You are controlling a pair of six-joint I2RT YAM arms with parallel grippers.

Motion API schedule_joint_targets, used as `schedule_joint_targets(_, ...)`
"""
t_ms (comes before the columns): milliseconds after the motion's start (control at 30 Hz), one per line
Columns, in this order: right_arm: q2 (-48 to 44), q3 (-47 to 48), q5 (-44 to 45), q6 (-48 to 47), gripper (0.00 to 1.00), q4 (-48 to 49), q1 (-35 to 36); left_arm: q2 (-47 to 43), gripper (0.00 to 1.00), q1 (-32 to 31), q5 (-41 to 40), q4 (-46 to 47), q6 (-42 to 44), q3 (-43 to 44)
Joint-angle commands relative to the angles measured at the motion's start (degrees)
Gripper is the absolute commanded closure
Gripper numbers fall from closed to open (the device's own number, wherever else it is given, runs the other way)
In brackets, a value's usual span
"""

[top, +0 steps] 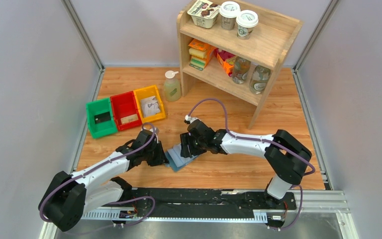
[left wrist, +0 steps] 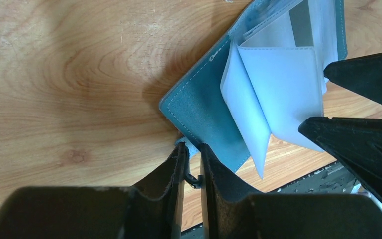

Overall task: Take the credit cards out of the card holder
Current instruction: Remove the credit card from the card holder.

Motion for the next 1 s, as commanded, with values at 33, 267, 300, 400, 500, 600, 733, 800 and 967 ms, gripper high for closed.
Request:
schedule_joint_targets(33, -2.7, 2.9, -0.2, 0.0, 0.38, 0.8, 1.4, 0.0, 0.78, -0.4, 0.8, 2.6, -1.2, -0.6)
schedule_joint_targets(267, -2.7, 2.9, 0.1, 0.1, 0.32, 0.9, 1.8, -1.0, 0.78, -0.4, -0.2, 2.1, -1.7, -0.8)
schedule_joint_targets(300, -2.7, 2.8, 0.3, 0.0, 0.29, 0.7, 1.9, -1.1, 0.78, -0.4, -0.3, 2.0, -1.8, -0.7)
schedule_joint_targets(400, -3.2, 2.9, 1.1, -0.6, 0.26, 0.4, 1.8, -2.0, 0.76, -0.4, -0.9, 0.9, -1.9, -0.7)
schedule_joint_targets(500, -3.2, 3.1, 1.5, -1.1, 0.21, 0.0, 1.8, -2.9, 0.76, -0.4, -1.5, 0.3, -1.9, -0.6)
schedule_joint_targets(600, -3.8, 3.4, 1.6, -1.6, 0.16, -0.4, 1.9, -3.8, 0.73, -0.4, -2.2, -1.3, -1.9, -0.3)
schedule_joint_targets(733, -4.4, 4.2, 1.9, -2.8, 0.1, -1.3, 1.8, -5.4, 0.7, -0.4, -3.7, -3.2, -2.1, -0.1)
schedule_joint_targets(800, -4.8, 4.5, 2.2, -3.4, 0.07, -1.7, 1.8, -6.5, 0.69, -0.4, -4.4, -4.3, -2.5, 0.0)
schedule_joint_targets(967, -5.7, 5.1, 2.6, -5.1, 0.04, -2.6, 1.7, -9.8, 0.64, -0.4, -7.2, -8.0, -2.7, 1.6)
